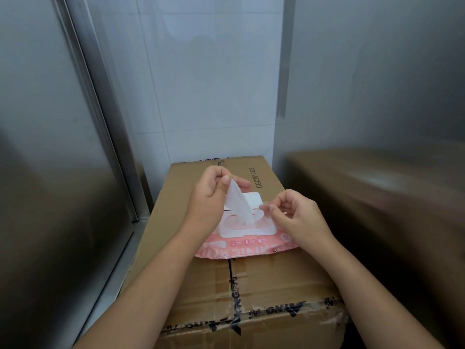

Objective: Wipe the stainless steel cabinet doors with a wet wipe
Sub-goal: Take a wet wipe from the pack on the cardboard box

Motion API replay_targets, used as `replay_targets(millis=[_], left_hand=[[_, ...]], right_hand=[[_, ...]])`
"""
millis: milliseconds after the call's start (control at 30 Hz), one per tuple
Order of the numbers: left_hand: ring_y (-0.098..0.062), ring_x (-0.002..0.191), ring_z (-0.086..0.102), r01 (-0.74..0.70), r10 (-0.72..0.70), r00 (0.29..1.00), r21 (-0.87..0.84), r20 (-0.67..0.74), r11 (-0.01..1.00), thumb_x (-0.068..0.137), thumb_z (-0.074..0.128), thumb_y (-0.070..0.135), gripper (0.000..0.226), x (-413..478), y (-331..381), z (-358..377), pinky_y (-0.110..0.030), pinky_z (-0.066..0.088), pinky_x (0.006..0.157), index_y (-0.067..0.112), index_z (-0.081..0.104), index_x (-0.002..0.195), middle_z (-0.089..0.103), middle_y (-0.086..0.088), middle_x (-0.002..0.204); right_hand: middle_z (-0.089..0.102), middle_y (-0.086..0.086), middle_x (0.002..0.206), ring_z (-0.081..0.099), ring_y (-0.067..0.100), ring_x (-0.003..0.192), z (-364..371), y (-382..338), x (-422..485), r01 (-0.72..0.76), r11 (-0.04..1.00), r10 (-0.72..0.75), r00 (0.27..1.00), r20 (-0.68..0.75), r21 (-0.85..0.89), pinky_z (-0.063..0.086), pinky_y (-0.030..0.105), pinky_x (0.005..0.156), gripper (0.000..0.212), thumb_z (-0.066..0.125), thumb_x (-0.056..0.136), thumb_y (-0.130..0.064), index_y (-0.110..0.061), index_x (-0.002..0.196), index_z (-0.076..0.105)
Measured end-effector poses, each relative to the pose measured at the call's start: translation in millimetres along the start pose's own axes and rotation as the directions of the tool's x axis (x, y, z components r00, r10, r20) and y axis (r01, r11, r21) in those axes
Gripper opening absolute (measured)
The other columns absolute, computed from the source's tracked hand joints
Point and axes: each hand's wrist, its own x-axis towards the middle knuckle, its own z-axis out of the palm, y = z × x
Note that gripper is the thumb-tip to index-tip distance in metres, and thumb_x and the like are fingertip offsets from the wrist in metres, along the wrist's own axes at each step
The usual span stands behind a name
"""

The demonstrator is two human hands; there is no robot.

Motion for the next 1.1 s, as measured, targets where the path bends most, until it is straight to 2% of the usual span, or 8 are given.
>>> replay_targets(millis=[167,300,500,633,733,867,967,1100], left_hand=[[-0.019,0.081,0.070,-0.022,-0.003,0.982,-0.130,-0.189,0.991,0.101,0.033,0.006,0.019,5,7,-4,-0.028,0.053,0.063,0.012,0.044,0.086,0.071,-0.001,0.080],[-0.016,0.078,0.070,-0.083,0.019,0.947,-0.187,-0.322,0.979,0.101,0.032,0.007,0.019,14,15,-12,-0.020,0.049,0.054,0.015,0.041,0.087,0.072,0.001,0.077],[-0.020,0.082,0.070,-0.042,-0.007,0.953,-0.156,-0.302,0.987,0.101,0.032,0.006,0.021,18,14,-14,-0.021,0.050,0.069,0.018,0.042,0.086,0.071,0.002,0.074],[-0.018,0.082,0.069,-0.038,-0.007,0.961,-0.159,-0.276,0.987,0.100,0.034,0.006,0.018,13,9,-16,-0.023,0.052,0.071,0.016,0.043,0.088,0.072,0.001,0.076],[-0.020,0.082,0.069,-0.038,-0.012,0.958,-0.166,-0.288,0.985,0.100,0.035,0.007,0.018,10,6,-17,-0.029,0.054,0.073,0.016,0.044,0.088,0.072,0.000,0.076],[-0.021,0.081,0.069,-0.051,0.004,0.944,-0.137,-0.329,0.989,0.100,0.037,0.007,0.017,5,0,-20,-0.029,0.053,0.066,0.016,0.045,0.087,0.070,-0.005,0.080],[-0.023,0.081,0.069,-0.063,0.011,0.933,-0.132,-0.359,0.989,0.100,0.037,0.007,0.016,1,-5,-23,-0.031,0.052,0.067,0.015,0.044,0.088,0.070,-0.009,0.081],[-0.023,0.081,0.069,-0.057,0.006,0.931,-0.127,-0.366,0.990,0.100,0.035,0.008,0.017,-2,-7,-23,-0.033,0.052,0.067,0.017,0.044,0.089,0.071,-0.004,0.077]], right_hand=[[0.065,-0.012,0.075,0.061,-0.004,0.076,2,1,0,0.026,0.998,-0.026,1.000,-0.011,-0.060,0.046,0.007,0.062,0.019,0.064,0.086,-0.015,-0.021,0.071,0.055],[0.063,-0.009,0.074,0.059,-0.002,0.074,3,1,1,0.040,0.995,-0.041,0.999,-0.013,-0.089,0.045,0.008,0.061,0.019,0.065,0.086,-0.021,-0.025,0.070,0.054],[0.065,-0.013,0.077,0.059,-0.007,0.079,8,-3,1,0.074,0.991,-0.072,0.997,0.024,-0.108,0.044,0.007,0.066,0.021,0.064,0.086,-0.017,-0.027,0.069,0.055],[0.067,-0.013,0.079,0.062,0.000,0.081,13,-4,1,0.088,0.985,-0.082,0.996,0.044,-0.147,0.049,0.020,0.073,0.018,0.063,0.086,-0.022,-0.028,0.071,0.055],[0.069,-0.016,0.079,0.062,-0.004,0.084,16,-4,0,0.093,0.983,-0.080,0.993,0.085,-0.160,0.049,0.020,0.078,0.016,0.061,0.086,-0.023,-0.029,0.073,0.056],[0.069,-0.012,0.085,0.059,-0.003,0.084,20,-5,-4,0.137,0.963,-0.103,0.983,0.154,-0.231,0.044,0.012,0.075,0.012,0.060,0.088,-0.022,-0.026,0.077,0.058],[0.066,-0.016,0.087,0.053,-0.012,0.082,20,-7,-6,0.203,0.936,-0.147,0.967,0.207,-0.287,0.035,0.002,0.069,0.008,0.059,0.089,-0.021,-0.023,0.085,0.066],[0.059,-0.019,0.091,0.049,-0.011,0.086,20,-9,-7,0.296,0.896,-0.201,0.935,0.291,-0.331,0.025,-0.004,0.075,0.014,0.059,0.090,-0.016,-0.017,0.098,0.070]])
